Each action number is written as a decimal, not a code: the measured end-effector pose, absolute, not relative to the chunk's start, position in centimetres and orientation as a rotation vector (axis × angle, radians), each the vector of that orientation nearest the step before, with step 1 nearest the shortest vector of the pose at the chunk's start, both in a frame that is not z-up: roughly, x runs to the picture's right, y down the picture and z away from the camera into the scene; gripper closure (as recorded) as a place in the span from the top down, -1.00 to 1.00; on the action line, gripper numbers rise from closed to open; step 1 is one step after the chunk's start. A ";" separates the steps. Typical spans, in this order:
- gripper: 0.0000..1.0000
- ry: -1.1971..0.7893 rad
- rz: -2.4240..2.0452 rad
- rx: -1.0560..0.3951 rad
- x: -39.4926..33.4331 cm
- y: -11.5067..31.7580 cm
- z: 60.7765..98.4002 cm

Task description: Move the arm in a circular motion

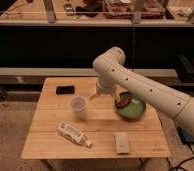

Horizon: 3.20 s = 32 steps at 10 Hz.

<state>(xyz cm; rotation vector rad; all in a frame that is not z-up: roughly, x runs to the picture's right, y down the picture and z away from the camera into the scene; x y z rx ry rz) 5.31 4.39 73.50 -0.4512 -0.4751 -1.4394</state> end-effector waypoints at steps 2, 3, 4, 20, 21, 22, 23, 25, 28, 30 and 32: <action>0.60 -0.475 -1.439 -0.451 5.3 4.4 73.5; 0.60 -0.475 -1.439 -0.451 5.3 4.4 73.5; 0.60 -0.475 -1.439 -0.451 5.3 4.4 73.5; 0.60 -0.491 -1.420 -0.425 5.2 3.5 74.5; 0.60 -0.505 -1.405 -0.390 5.0 2.1 76.1; 0.60 -0.504 -1.406 -0.369 5.0 0.9 77.5; 0.60 -0.489 -1.422 -0.347 5.2 -0.9 79.9; 0.60 -0.432 -1.462 -0.338 6.4 -4.2 83.3; 0.60 -0.318 -1.444 -0.453 13.4 -5.9 84.9; 0.60 -0.278 -1.357 -0.558 19.4 -3.6 83.4; 0.60 -0.277 -1.228 -0.632 24.4 0.2 80.7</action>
